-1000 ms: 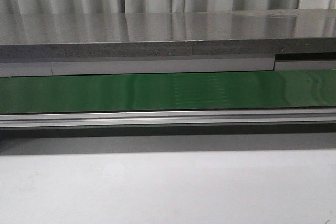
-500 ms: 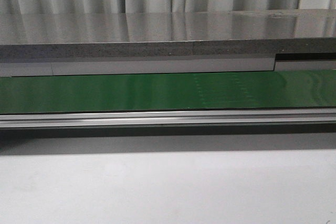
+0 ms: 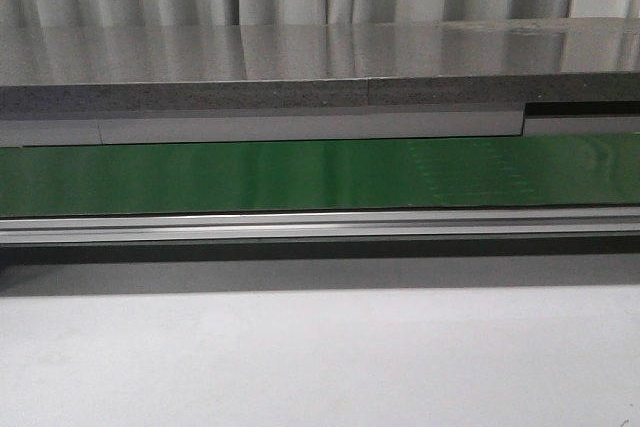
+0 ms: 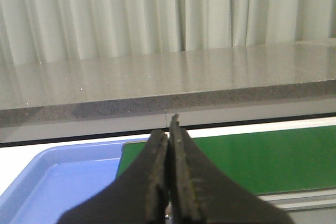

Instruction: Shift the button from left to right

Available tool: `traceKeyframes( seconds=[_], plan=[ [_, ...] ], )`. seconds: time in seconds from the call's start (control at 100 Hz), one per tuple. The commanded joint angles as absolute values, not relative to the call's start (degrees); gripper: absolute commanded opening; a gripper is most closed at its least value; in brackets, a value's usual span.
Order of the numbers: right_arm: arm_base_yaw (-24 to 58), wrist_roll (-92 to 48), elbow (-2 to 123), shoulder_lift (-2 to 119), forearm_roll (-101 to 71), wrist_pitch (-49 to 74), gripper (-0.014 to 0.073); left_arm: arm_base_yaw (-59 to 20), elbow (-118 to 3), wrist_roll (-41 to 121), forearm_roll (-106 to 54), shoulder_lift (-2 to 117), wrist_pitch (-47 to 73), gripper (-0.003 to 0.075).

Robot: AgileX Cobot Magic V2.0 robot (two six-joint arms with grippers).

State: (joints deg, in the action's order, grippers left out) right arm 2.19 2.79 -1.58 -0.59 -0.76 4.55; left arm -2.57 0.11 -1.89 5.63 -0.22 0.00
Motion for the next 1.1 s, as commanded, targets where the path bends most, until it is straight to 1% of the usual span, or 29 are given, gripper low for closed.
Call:
traceKeyframes(
  seconds=[0.0,1.09],
  plan=[
    [2.2,2.8,-0.7,-1.8,-0.5,-0.5,-0.0068,-3.0,2.0,-2.7,5.3,-1.8,-4.1,-0.002],
    [2.2,2.8,-0.7,-1.8,-0.5,-0.5,-0.0068,-3.0,2.0,-2.7,5.3,-1.9,-4.8,-0.002]
  ],
)
